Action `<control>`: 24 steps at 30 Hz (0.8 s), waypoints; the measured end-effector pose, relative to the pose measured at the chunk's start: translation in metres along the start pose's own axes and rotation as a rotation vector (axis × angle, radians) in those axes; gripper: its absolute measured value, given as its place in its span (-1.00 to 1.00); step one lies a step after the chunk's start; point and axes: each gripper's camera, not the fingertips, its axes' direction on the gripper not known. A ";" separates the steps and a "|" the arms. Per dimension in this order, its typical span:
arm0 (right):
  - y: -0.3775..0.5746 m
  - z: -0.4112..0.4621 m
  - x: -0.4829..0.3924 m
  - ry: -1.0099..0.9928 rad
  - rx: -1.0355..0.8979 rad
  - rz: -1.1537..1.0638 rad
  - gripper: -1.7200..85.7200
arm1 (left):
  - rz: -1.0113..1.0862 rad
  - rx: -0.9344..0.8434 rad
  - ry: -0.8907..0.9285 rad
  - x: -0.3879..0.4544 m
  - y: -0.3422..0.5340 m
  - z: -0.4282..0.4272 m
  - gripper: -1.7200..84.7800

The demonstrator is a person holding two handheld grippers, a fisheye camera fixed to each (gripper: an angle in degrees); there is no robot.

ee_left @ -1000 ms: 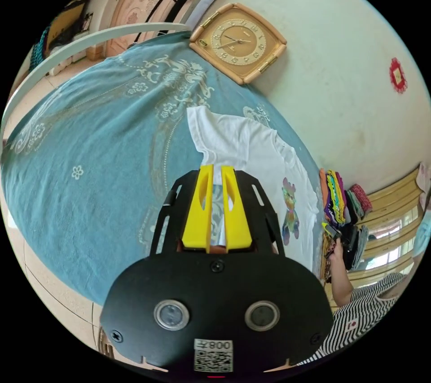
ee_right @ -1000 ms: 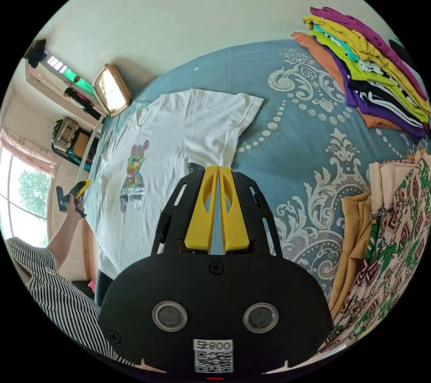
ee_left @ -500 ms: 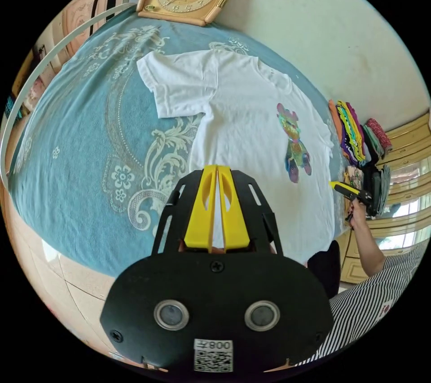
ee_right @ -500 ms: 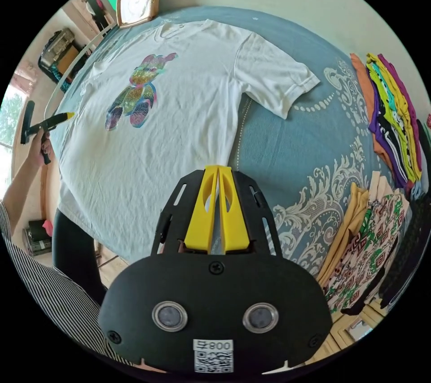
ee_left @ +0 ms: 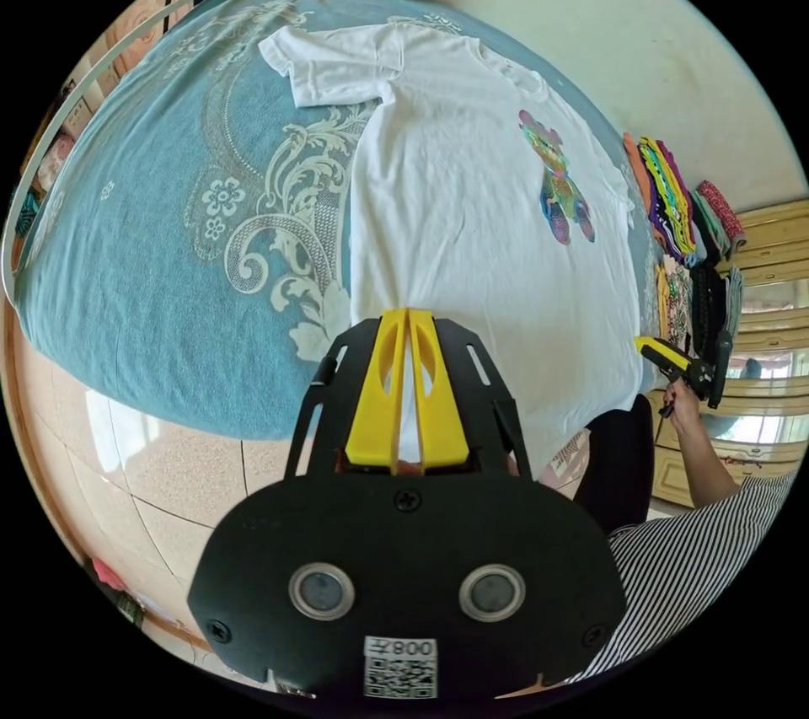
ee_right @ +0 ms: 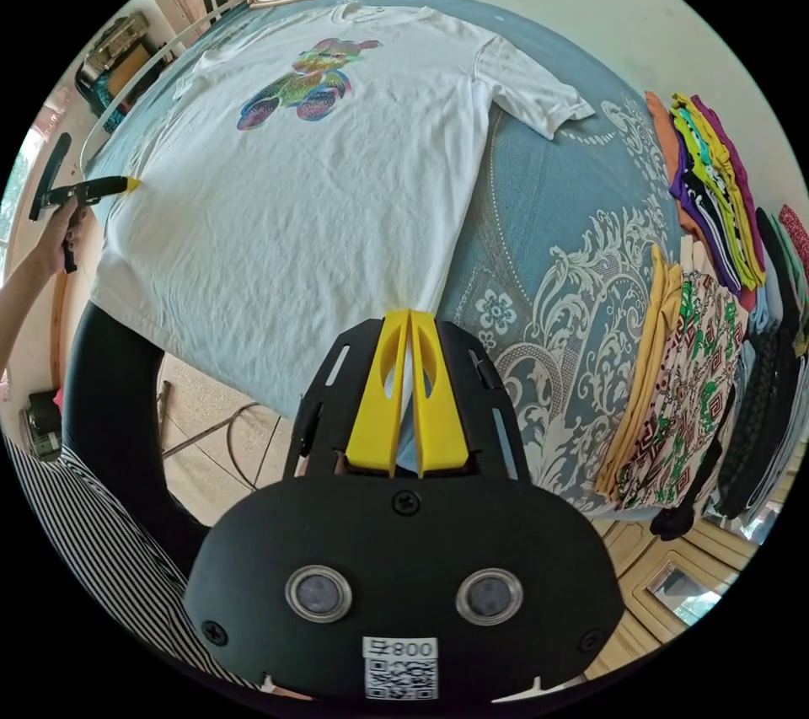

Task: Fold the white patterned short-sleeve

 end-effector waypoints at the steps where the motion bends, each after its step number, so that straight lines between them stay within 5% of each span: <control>1: 0.001 0.001 0.002 -0.005 -0.002 0.009 -0.96 | -0.010 -0.008 0.016 0.006 -0.004 0.000 -0.95; 9: 0.024 -0.004 0.049 -0.210 0.046 0.149 -0.96 | -0.049 0.067 0.076 0.070 -0.030 -0.025 -0.94; 17: 0.015 -0.006 0.147 -0.384 0.311 0.339 -0.93 | 0.305 0.067 0.309 0.253 -0.145 0.012 -0.85; 24: -0.034 0.018 0.204 -0.433 0.418 0.405 -0.82 | 0.589 0.015 0.322 0.441 -0.264 0.065 -0.80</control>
